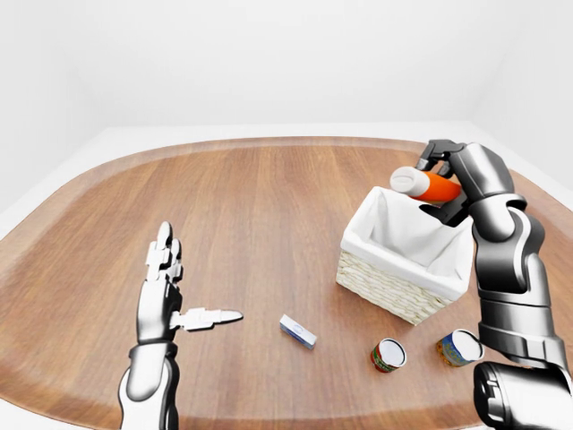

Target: Pick up the ketchup, and put it in the basket.

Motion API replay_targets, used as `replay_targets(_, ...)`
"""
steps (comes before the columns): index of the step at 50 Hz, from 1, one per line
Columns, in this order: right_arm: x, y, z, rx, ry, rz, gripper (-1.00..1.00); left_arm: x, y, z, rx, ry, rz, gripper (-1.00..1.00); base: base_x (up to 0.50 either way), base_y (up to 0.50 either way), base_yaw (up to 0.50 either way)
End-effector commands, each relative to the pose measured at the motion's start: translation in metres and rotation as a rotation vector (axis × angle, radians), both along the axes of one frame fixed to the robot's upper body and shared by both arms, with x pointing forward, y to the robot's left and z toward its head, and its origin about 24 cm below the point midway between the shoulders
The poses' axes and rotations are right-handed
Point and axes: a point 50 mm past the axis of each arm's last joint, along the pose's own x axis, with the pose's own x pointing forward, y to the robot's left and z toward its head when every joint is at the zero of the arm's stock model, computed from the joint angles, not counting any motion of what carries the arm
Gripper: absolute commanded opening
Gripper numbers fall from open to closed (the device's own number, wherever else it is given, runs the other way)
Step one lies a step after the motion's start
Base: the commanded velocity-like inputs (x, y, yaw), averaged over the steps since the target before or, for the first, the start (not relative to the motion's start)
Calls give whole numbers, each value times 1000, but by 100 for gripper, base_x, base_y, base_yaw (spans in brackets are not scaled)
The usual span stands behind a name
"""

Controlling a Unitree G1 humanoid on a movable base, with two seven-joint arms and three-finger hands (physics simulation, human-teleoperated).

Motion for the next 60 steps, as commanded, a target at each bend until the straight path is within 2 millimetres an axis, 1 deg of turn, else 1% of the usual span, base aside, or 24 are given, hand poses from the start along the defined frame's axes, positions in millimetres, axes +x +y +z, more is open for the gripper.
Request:
replay_targets(1,17,-21,-19,59,59,-85,-100,-1,0,0,-1,-2,-2,100,0,0,0)
replay_targets(7,24,-28,-33,67,106,-130,-100,-1,0,2,-2,-4,-2,100,0,0,0)
replay_targets(13,29,-29,-44,72,140,-154,-100,-2,0,2,-1,-6,-4,100,0,0,0)
replay_targets(20,39,-32,-66,86,204,-210,-100,-1,0,3,-2,-5,-4,100,0,0,0)
replay_targets(22,40,-33,-66,86,205,-210,-100,-1,0,3,-2,-5,-4,100,0,0,0)
replay_targets(23,42,-32,-74,88,227,-223,-100,-2,0,3,-3,-6,-4,100,0,0,0)
replay_targets(38,51,-27,-106,85,321,-289,-100,-3,-1,4,-4,-8,-9,100,0,0,0)
replay_targets(52,52,-25,-123,74,348,-308,-100,-2,0,3,-3,-9,-9,100,0,0,0)
replay_targets(60,52,-24,-125,72,356,-302,-100,-2,0,2,-2,-9,-10,100,0,0,0)
